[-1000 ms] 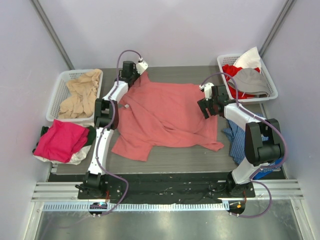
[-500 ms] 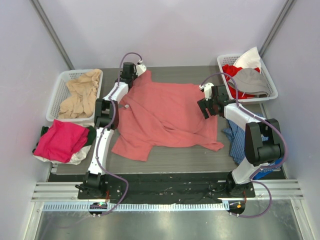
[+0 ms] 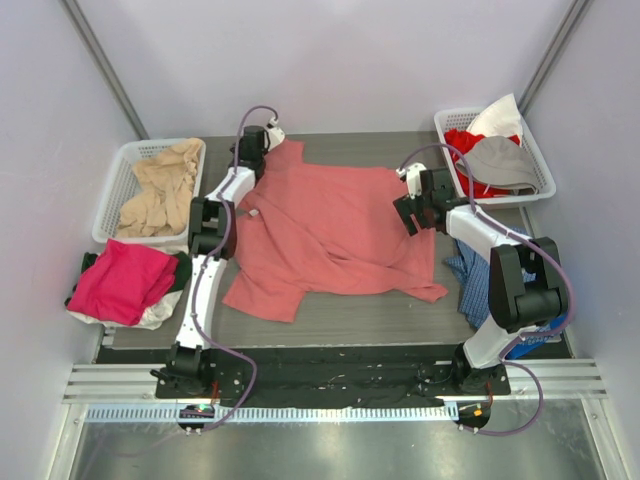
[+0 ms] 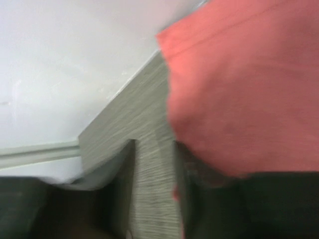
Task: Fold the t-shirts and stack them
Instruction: Flatten the tshirt out
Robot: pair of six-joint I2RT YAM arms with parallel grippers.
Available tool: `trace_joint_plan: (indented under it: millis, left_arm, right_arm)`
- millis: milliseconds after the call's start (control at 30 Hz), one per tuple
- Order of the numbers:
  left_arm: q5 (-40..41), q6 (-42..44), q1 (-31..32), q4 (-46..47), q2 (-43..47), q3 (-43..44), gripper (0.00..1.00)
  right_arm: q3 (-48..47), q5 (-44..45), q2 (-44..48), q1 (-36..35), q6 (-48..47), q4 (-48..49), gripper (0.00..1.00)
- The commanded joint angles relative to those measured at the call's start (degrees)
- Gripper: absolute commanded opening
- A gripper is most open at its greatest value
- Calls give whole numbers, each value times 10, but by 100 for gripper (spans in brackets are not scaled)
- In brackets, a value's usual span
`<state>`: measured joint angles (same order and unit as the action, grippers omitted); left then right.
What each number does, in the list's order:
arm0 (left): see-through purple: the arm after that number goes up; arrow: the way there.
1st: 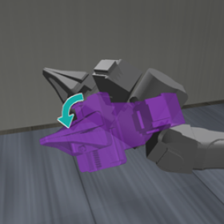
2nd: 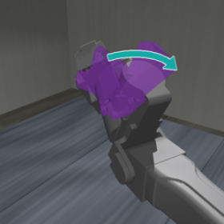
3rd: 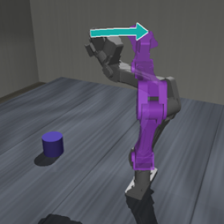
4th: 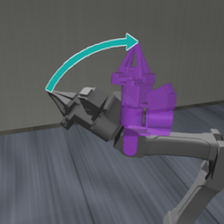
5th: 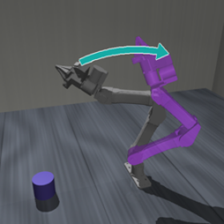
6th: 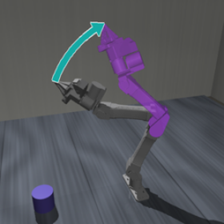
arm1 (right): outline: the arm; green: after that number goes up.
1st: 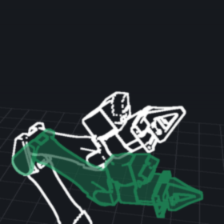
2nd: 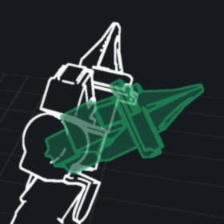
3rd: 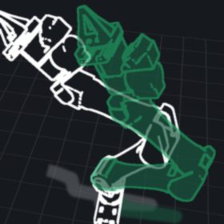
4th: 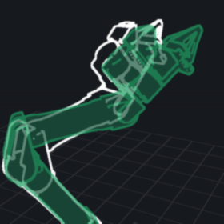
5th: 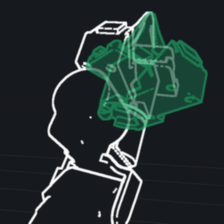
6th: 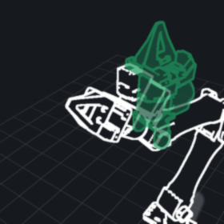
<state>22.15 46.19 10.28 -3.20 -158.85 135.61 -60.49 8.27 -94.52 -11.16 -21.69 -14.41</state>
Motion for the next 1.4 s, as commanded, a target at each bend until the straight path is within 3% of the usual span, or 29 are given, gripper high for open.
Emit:
trace_joint_plan:
  millis: [0,67,100,233,533,667,833,1000,1367]
  left_arm:
    - [25,-49,-4,58,52,-17,62]
    - [24,-78,-3,56,86,-33,72]
    - [16,-87,-1,45,103,-44,84]
    - [-15,-118,4,21,199,-146,100]
    - [-143,-129,26,-133,506,-493,100]
    - [-197,-137,40,-259,619,-576,100]
    - [-244,-148,62,-331,747,-696,100]
    - [-227,-155,117,-333,798,-772,100]
    - [-194,-170,135,-256,733,-808,100]
  right_arm:
    - [-32,9,3,-4,-5,19,92]
    - [-42,5,-1,-4,-6,21,93]
    - [-45,2,-7,-4,-8,20,94]
    - [-73,-23,-27,-4,-7,-6,98]
    - [-108,-7,-92,-13,-9,-84,100]
    - [-109,-1,-95,-24,-8,-96,100]
    - [-97,-8,-76,-39,-14,-117,100]
    - [-73,-1,-44,-63,-19,-110,100]
    - [-39,-5,-2,-69,-15,-98,100]
